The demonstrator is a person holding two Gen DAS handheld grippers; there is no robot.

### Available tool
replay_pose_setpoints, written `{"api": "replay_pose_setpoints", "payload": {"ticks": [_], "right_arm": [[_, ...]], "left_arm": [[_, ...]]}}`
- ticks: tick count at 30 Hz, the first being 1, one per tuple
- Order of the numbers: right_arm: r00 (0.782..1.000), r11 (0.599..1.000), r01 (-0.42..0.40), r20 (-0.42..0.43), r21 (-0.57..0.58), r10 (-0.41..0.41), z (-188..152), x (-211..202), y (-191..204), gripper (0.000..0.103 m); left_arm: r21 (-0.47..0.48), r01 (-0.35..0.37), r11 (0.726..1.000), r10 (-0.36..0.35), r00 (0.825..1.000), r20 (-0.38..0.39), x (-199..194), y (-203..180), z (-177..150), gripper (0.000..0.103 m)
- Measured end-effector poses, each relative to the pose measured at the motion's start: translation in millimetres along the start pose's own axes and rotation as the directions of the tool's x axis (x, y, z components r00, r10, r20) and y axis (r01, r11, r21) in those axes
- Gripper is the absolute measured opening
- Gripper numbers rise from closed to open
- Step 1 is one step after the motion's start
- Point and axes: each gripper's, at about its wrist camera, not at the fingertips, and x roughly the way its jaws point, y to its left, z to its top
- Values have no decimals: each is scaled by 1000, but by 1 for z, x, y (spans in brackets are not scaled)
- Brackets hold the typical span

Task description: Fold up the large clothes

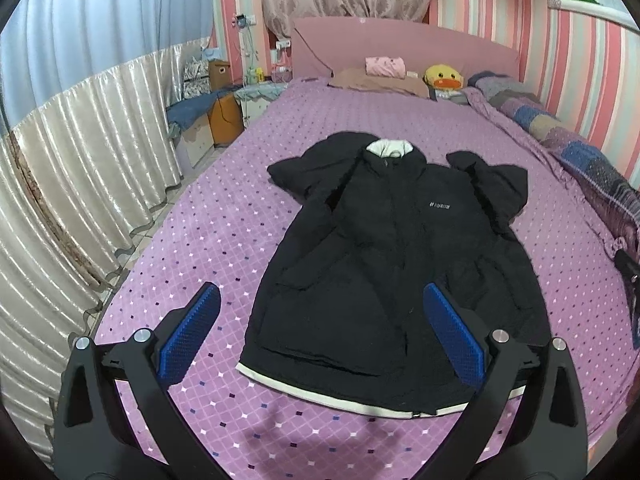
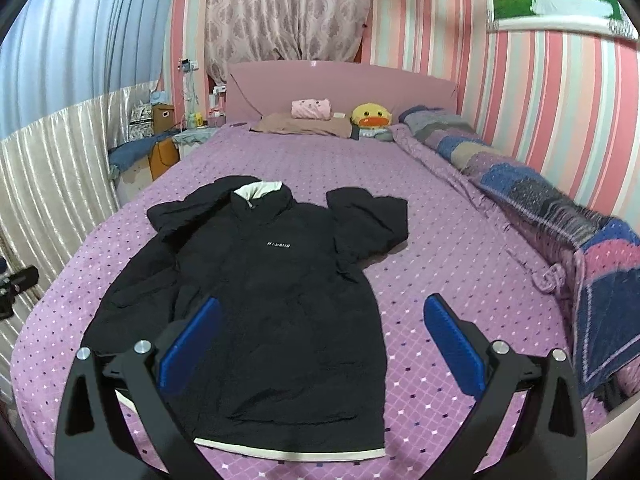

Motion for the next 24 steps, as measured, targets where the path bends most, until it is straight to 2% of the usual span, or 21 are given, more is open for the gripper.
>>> {"api": "replay_pose_setpoints", "payload": {"ticks": [7,14,24], "right_arm": [[997,998,28,-69,47,-25,-23,41,-13,101],[994,999,52,-92,-8,-52,-42,71,-8,101],[991,999,34,-126,-32,-38,-40,106,2,101]], "left_arm": [[3,-23,1000,23,999,-37,36,13,-11,100],[32,-17,999,19,996,-82,73,23,-26,100],[34,-7,999,10,996,-85,101,21,-18,100]]}}
